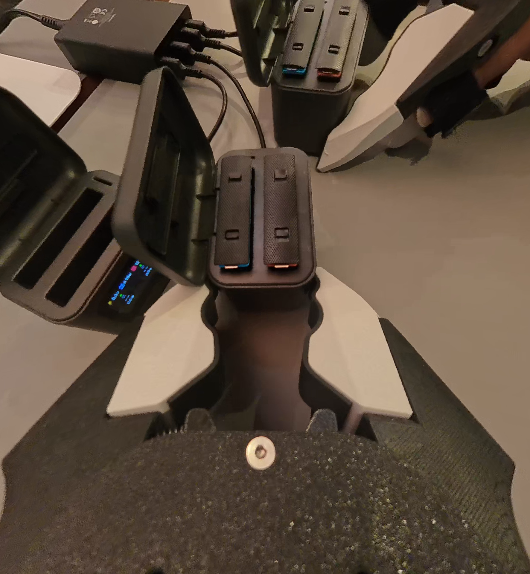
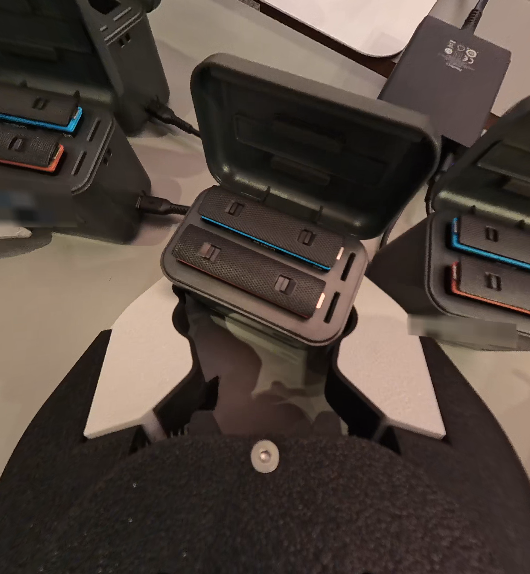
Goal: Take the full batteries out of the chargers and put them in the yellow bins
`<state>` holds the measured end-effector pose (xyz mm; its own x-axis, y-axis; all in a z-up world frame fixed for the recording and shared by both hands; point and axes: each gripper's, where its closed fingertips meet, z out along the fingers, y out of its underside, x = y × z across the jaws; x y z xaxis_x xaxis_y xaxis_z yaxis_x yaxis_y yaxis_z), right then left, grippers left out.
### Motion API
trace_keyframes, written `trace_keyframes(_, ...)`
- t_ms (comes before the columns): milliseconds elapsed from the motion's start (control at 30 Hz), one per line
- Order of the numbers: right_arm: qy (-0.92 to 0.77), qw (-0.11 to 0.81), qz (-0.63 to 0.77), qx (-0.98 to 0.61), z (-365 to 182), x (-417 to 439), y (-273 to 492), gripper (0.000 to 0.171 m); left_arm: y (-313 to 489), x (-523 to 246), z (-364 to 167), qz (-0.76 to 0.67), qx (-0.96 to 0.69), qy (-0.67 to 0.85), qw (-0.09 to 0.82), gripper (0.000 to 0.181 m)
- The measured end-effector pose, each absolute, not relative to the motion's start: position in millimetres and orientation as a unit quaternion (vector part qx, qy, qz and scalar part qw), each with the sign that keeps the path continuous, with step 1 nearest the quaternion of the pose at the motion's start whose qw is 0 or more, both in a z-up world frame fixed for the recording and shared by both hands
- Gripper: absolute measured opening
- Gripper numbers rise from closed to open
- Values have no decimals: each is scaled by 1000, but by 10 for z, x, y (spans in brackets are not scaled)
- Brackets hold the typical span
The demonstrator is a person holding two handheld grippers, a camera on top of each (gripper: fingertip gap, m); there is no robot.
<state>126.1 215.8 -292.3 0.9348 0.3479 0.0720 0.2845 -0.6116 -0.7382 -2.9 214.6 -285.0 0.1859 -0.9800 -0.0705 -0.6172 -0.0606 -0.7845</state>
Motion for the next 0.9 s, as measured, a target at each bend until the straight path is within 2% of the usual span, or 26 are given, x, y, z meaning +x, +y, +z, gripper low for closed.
trace_keyframes(233,-185,385,46,-903,-2920,1270,2007,99,2101,-17,-2854,-255,-681,587,355,57)
trace_keyframes(367,-209,400,39,-892,-2718,1223,1779,99,2070,-18,-2854,-258,-679,590,353,56)
trace_keyframes(467,-226,417,49,-879,-2582,1067,1637,106,2053,-19,-2854,-262,-677,593,349,56)
trace_keyframes(600,-242,427,41,-870,-2517,825,1465,101,2028,-47,-2859,-266,-674,598,343,55)
trace_keyframes(733,-256,434,108,-857,-2522,409,1279,95,2023,-56,-2862,-265,-673,599,343,55)
trace_keyframes(900,-223,446,143,-855,-2671,180,1449,102,1979,-74,-2848,-283,-668,603,332,52)
